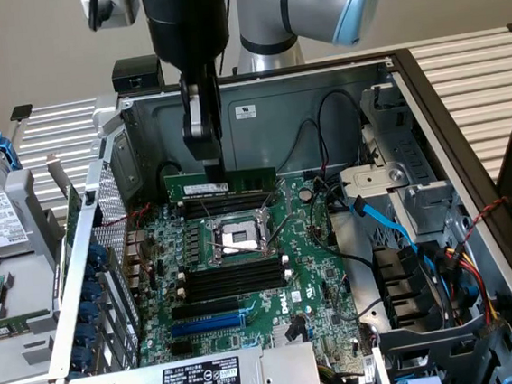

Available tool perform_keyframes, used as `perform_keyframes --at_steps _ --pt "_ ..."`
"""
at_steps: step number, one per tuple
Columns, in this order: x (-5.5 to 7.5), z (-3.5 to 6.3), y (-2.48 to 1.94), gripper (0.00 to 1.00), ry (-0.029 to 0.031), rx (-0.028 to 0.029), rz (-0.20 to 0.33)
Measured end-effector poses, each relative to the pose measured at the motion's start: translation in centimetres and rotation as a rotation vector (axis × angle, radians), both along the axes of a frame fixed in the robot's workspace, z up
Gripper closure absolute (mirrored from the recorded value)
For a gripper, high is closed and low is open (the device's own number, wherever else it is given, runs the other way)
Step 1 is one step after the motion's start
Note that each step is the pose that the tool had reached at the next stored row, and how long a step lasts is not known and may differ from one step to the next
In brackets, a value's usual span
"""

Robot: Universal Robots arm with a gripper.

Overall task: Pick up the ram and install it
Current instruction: 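Insert the ram into the slot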

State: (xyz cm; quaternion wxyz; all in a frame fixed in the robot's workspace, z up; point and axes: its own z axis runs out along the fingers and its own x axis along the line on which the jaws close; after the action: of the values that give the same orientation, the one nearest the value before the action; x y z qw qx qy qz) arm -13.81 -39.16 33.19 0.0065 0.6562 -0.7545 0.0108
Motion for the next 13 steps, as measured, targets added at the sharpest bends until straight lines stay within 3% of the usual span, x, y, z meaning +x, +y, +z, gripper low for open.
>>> perform_keyframes --at_steps 13 --pt "0.0 -2.37 -0.03 0.88 0.0 0.0 0.014"
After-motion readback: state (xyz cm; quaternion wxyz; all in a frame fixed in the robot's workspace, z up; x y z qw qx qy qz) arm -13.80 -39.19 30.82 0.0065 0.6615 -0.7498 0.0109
